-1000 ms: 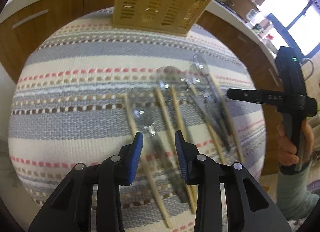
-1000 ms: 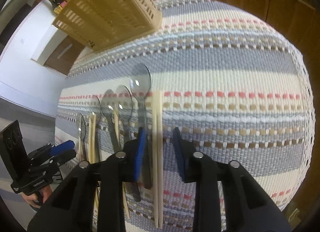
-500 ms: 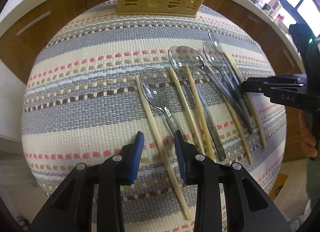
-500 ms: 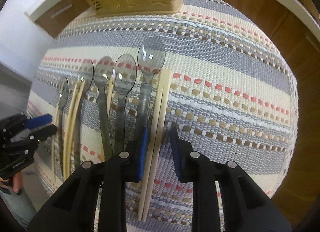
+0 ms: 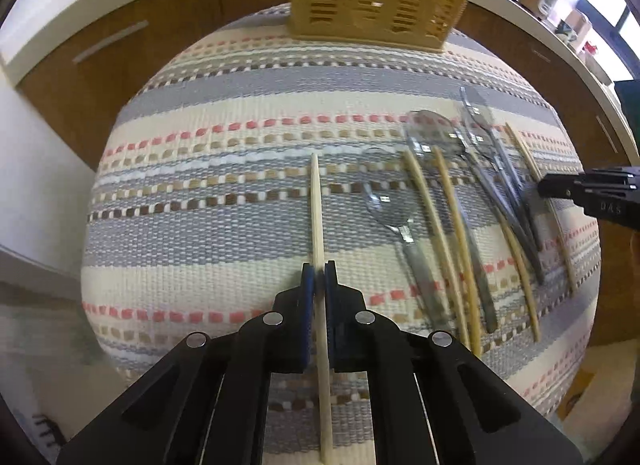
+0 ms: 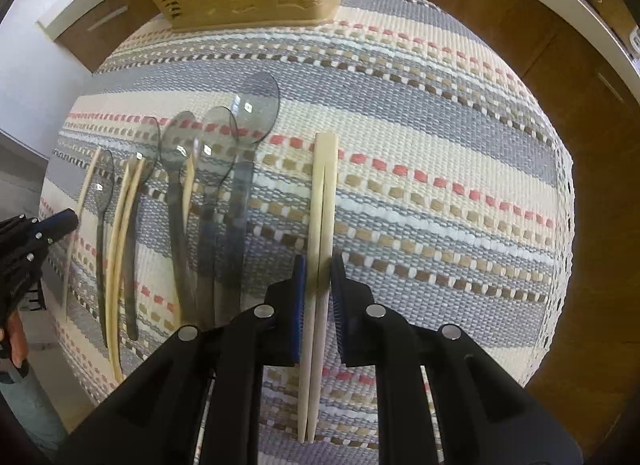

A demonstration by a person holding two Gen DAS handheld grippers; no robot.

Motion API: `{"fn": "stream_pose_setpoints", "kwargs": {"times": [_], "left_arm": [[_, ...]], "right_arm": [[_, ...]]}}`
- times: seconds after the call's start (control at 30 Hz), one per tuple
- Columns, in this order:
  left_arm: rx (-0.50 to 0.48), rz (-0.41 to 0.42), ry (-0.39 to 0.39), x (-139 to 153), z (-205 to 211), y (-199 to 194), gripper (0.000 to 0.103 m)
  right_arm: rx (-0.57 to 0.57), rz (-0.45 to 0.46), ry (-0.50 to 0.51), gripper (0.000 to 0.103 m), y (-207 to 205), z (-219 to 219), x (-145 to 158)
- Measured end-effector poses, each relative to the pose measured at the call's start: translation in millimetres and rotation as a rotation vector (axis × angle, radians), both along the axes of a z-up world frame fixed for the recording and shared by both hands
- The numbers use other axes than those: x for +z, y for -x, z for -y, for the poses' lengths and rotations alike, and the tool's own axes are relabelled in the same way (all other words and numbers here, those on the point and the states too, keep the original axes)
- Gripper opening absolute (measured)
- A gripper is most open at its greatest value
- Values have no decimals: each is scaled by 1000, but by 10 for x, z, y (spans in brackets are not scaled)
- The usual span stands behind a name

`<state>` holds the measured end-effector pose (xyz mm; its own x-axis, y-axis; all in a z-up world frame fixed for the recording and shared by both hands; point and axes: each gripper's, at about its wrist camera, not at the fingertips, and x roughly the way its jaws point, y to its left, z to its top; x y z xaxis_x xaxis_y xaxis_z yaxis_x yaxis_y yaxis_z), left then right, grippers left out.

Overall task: Organize utensils
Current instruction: 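Lift the chopsticks and carry them over the yellow basket with both tools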

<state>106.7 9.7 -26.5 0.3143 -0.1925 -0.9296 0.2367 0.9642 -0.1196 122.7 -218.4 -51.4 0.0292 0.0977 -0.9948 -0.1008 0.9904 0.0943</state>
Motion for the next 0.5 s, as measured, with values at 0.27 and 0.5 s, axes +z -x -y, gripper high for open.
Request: {"fn": "stream_pose_setpoints", "kwargs": {"times": [0.27,0.5], "left_arm": [[-156,-101,-13,-3,48,-104,24],[-232,-109,-157,-9,217,-200,4]], "right_arm": [[56,-54,-1,12,-142,-43,-42],[77,-46,-6,11,-287,-109,-100]]}}
